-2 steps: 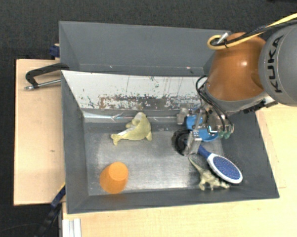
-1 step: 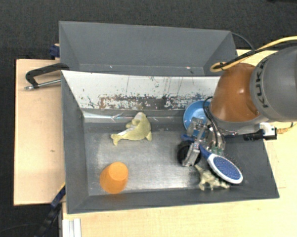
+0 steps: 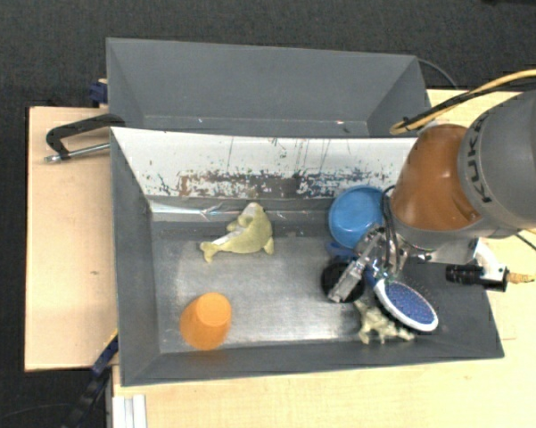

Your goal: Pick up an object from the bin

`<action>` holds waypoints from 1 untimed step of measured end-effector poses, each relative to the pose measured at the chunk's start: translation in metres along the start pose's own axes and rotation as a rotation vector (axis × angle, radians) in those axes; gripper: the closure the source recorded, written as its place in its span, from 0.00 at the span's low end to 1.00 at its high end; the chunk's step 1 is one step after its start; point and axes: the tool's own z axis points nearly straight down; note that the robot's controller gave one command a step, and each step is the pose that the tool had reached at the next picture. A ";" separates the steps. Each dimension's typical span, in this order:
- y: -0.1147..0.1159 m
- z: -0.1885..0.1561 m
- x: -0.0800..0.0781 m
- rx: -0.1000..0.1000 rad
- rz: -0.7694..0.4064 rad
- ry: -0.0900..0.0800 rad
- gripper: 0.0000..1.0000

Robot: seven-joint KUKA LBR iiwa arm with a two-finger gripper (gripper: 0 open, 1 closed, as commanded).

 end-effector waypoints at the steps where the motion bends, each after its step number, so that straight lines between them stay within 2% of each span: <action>1: 0.001 -0.001 0.000 -0.001 -0.001 -0.002 0.00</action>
Offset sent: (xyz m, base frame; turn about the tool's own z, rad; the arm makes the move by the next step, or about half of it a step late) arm 0.0000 0.0000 0.0000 0.0000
